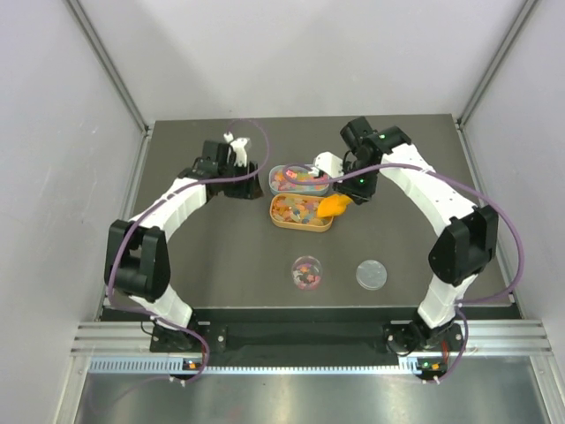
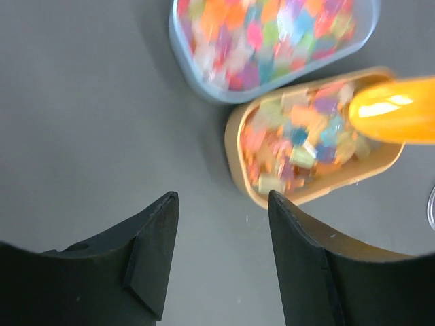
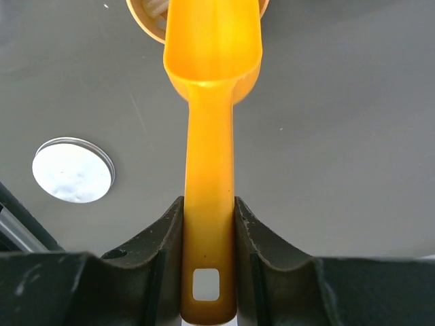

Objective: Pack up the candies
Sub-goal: Scoop the fake candies from the storage box.

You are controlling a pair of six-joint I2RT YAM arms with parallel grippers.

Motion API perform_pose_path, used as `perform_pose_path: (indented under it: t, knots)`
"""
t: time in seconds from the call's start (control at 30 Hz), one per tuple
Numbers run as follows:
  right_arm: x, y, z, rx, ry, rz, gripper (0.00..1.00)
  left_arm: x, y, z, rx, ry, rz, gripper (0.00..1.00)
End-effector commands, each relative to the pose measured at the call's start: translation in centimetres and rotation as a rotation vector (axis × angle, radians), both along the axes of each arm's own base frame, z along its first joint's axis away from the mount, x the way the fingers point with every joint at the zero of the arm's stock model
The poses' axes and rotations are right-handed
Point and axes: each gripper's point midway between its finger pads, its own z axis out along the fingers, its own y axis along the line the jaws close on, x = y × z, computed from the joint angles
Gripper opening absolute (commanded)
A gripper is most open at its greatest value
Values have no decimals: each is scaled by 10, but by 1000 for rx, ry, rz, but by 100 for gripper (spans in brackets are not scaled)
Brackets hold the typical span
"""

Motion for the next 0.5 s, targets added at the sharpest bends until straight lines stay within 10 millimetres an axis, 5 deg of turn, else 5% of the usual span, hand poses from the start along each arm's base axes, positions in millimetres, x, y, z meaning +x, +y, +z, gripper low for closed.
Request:
perform_pose_path:
  t: [0.0, 0.27, 0.47]
  knots:
    - [4, 3, -6, -62, 7, -49, 0, -18, 6, 2, -23, 16, 76, 60]
    - [7, 7, -19, -107, 51, -33, 0, -36, 21, -24, 26, 63, 134, 60]
    - [19, 11, -6, -129, 28, 0, 0, -40, 21, -41, 34, 103, 145, 60]
